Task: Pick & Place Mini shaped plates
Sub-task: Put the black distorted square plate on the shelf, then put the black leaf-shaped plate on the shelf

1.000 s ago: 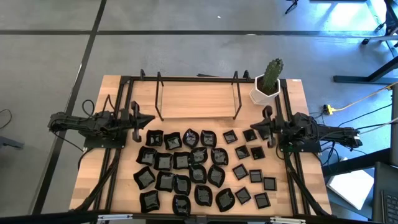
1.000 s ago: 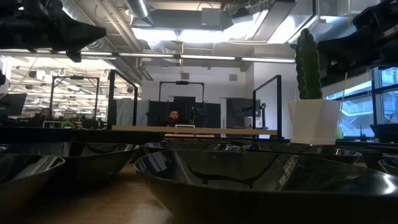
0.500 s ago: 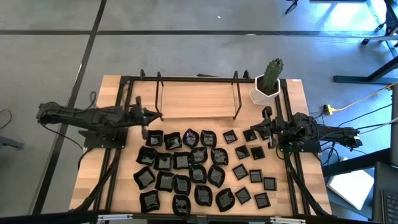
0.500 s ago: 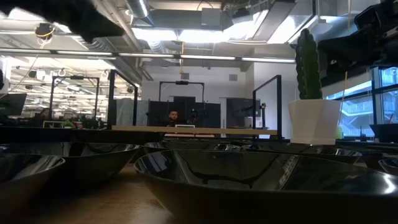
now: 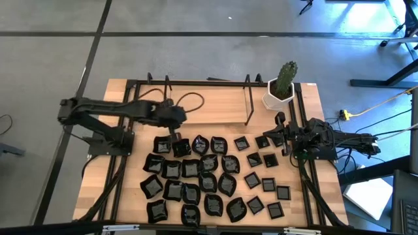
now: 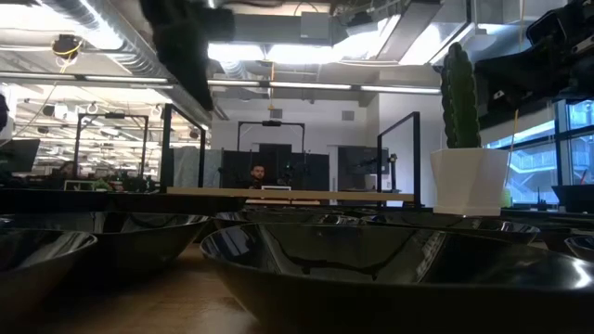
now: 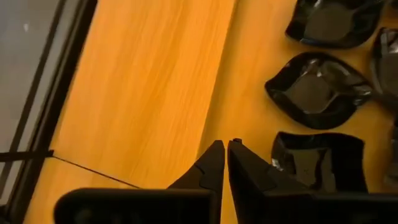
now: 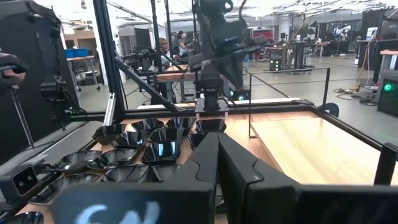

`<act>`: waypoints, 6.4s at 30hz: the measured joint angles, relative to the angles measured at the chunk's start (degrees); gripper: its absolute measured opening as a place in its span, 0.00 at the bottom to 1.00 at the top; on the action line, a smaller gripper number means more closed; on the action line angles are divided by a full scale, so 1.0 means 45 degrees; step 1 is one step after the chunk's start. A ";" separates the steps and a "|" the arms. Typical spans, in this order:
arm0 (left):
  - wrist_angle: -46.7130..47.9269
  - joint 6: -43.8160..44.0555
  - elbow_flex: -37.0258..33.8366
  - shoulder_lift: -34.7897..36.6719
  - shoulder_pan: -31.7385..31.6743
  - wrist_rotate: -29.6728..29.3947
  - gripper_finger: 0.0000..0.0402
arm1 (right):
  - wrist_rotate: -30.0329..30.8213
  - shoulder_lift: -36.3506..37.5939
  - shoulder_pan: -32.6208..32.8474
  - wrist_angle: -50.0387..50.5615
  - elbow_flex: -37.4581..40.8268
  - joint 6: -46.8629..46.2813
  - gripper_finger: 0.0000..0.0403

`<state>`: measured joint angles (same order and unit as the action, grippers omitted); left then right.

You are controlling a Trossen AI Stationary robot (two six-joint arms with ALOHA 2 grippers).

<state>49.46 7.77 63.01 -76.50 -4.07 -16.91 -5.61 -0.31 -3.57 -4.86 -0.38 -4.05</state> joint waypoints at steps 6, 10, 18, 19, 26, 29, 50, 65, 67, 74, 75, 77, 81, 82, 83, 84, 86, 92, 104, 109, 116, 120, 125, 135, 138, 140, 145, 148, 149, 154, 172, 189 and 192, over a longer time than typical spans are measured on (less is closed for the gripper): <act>0.0607 -0.0231 0.0391 -0.1361 -0.0099 0.1603 0.19 | 0.0000 0.0003 0.0000 0.0005 0.0000 0.0000 0.03; 0.0650 -0.0649 0.0391 -0.2022 0.0243 0.2446 0.32 | 0.0003 0.0002 0.0000 0.0010 0.0000 0.0000 0.03; 0.0624 -0.0777 0.0235 -0.2979 0.0781 0.2580 0.49 | 0.0005 0.0000 0.0000 0.0035 0.0000 0.0001 0.03; 0.0633 -0.0772 0.0200 -0.3117 0.0813 0.2585 0.50 | 0.0005 0.0003 0.0000 0.0045 -0.0005 0.0005 0.03; 0.0391 -0.0782 0.0056 -0.3804 0.0703 0.2647 0.50 | 0.0009 -0.0001 -0.0002 0.0131 -0.0001 0.0005 0.03; 0.0391 -0.0770 0.0051 -0.4030 0.0608 0.2664 0.50 | 0.0010 -0.0001 0.0000 0.0141 0.0000 0.0018 0.03; 0.0340 -0.0557 0.0046 -0.5273 0.0523 0.2608 0.46 | 0.0345 -0.0001 -0.0005 0.0141 0.0000 0.0044 0.03; 0.0392 -0.0809 0.0046 -0.5273 0.0484 0.1769 0.02 | 0.0340 -0.0001 -0.0005 0.0141 0.0000 0.0039 0.03; 0.0392 -0.0869 0.0046 -0.5273 0.0460 0.1750 0.01 | 0.0340 -0.0001 0.0000 0.0141 0.0000 0.0024 0.03; 0.0757 -0.0903 0.0187 -0.5185 0.0460 0.1838 0.01 | 0.0340 -0.0001 -0.0005 0.0141 0.0000 0.0030 0.03; 0.0997 -0.0903 0.0304 -0.5129 0.0460 0.1911 0.01 | 0.0340 -0.0001 -0.0005 0.0141 0.0000 0.0035 0.03; 0.1366 -0.0903 0.0688 -0.5068 0.0465 0.1992 0.01 | 0.0340 -0.0001 0.0000 0.0136 0.0000 0.0034 0.03; 0.2404 -0.1049 0.1795 -0.4699 0.0460 0.1969 0.00 | 0.0338 -0.0001 -0.0002 0.0117 -0.0001 0.0005 0.03; 0.2609 -0.1175 0.2119 -0.4582 0.0460 0.1915 0.00 | 0.0335 -0.0001 -0.0002 0.0114 0.0000 0.0005 0.03; 0.2900 -0.1282 0.2453 -0.4474 0.0463 0.1748 0.00 | 0.0338 -0.0001 -0.0005 0.0109 0.0000 0.0000 0.03; 0.3225 -0.1365 0.2779 -0.4340 0.0452 0.1535 0.00 | 0.0339 -0.0001 -0.0001 0.0109 0.0000 0.0000 0.03; 0.3677 -0.1557 0.3530 -0.4085 0.0340 0.1109 0.00 | 0.0335 -0.0001 0.0000 0.0107 0.0000 0.0005 0.03; 0.4581 -0.2465 0.5268 -0.3719 -0.0372 0.0706 0.00 | 0.0335 -0.0001 -0.0005 0.0107 0.0000 0.0005 0.03; 0.5410 -0.2904 0.6069 -0.3699 -0.1157 0.0662 0.00 | 0.0335 -0.0001 0.0000 0.0104 0.0000 0.0010 0.03; 0.5407 -0.3179 0.6069 -0.3699 -0.1163 0.0226 0.00 | 0.0335 0.0001 -0.0002 0.0105 -0.0002 0.0010 0.03; 0.3992 -0.4268 0.5781 -0.3723 -0.2552 -0.0111 0.00 | 0.0335 -0.0001 -0.0003 0.0103 0.0000 0.0010 0.03; 0.3282 -0.4744 0.5246 -0.3719 -0.3405 0.0487 0.00 | 0.0335 -0.0001 -0.0005 0.0102 0.0000 0.0041 0.03; 0.3070 -0.5010 0.4284 -0.3719 -0.4112 0.1140 0.00 | 0.0340 -0.0001 0.0000 0.0102 0.0000 0.0336 0.03; 0.1816 -0.5464 0.3294 -0.3719 -0.4295 0.1658 0.00 | 0.0340 -0.0001 -0.0005 0.0097 0.0000 0.0238 0.03; 0.1747 -0.5660 0.3058 -0.3824 -0.4299 0.1652 0.00 | 0.0336 -0.0001 -0.0003 0.0097 -0.0002 0.0265 0.03; 0.1770 -0.5769 0.2951 -0.3830 -0.4336 0.1652 0.00 | 0.0343 -0.0001 -0.0005 0.0097 0.0000 0.0282 0.03; 0.1213 -0.5716 0.2951 -0.3830 -0.4377 0.1652 0.00 | 0.0344 0.0000 -0.0004 0.0097 -0.0002 0.0330 0.03; 0.1327 -0.5774 0.2951 -0.3870 -0.4462 0.1745 0.00 | 0.0342 -0.0001 0.0000 0.0097 0.0000 0.0311 0.03; 0.1332 -0.5773 0.2956 -0.3964 -0.4467 0.1717 0.00 | 0.0344 -0.0001 -0.0001 0.0097 0.0000 0.0311 0.03; 0.1325 -0.5786 0.2956 -0.4334 -0.4547 0.1686 0.01 | 0.0340 -0.0001 -0.0003 0.0097 0.0000 0.0310 0.03; 0.1200 -0.5877 0.2951 -0.4870 -0.4708 0.0660 0.07 | 0.0340 0.0001 -0.0001 0.0102 0.0000 0.0311 0.03; 0.3803 -0.3741 0.6675 -0.1746 -0.2046 0.2429 0.18 | 0.0340 0.0003 -0.0002 0.0105 -0.0003 0.0327 0.03; 0.2868 -0.3095 0.6577 0.0619 -0.0877 0.1940 0.14 | 0.0340 0.0001 0.0000 0.0107 0.0000 0.0323 0.03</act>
<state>62.36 -6.16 92.61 -73.71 -8.02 -8.18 -4.08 -0.31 -3.57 -4.38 -0.38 -2.60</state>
